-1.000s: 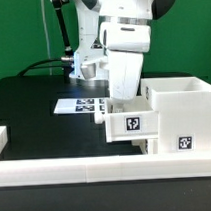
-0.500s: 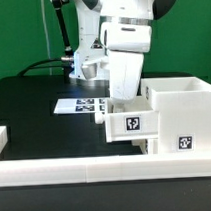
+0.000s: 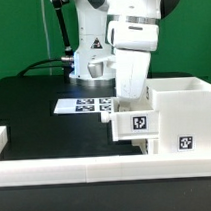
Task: Assemble drawer
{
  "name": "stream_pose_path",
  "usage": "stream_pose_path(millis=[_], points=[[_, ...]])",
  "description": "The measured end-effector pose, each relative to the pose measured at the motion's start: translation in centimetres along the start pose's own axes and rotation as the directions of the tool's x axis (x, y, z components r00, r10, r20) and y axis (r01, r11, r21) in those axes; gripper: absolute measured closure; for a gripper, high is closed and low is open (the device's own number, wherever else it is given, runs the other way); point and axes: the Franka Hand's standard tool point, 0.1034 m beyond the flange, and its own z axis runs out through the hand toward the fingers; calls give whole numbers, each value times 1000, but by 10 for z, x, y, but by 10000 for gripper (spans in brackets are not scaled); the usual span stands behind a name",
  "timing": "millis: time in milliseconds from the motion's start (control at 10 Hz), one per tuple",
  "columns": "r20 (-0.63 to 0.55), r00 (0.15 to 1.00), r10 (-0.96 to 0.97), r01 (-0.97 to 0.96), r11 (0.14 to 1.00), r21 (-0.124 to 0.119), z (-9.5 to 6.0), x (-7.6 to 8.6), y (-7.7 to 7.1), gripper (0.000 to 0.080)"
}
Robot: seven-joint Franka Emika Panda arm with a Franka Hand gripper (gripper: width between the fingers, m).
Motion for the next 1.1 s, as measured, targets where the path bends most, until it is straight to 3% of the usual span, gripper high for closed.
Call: stream_pose_path(millis=[200,400,500,600,700,800,900,1100], points=[[0,1000,1,-1,1000,0,0,-1,0,755],[-2,1000,7,-7,1000,-7,-4,-2,2,511],[-2,1000,17,-17,1000,-7,-8,-2,3,511],[1,1000,15,-15,1000,-8,-14,-1,4,326],[3,1000,17,-17,1000,-14,-22,-2,7,211],[7,1000,20,-20,1000,-16,-30,-6,9,211],[9,1000,25,-25,999,-23,-40,-14,11,161],[18,1000,26,-26,999,-28,-56,-38,14,153]])
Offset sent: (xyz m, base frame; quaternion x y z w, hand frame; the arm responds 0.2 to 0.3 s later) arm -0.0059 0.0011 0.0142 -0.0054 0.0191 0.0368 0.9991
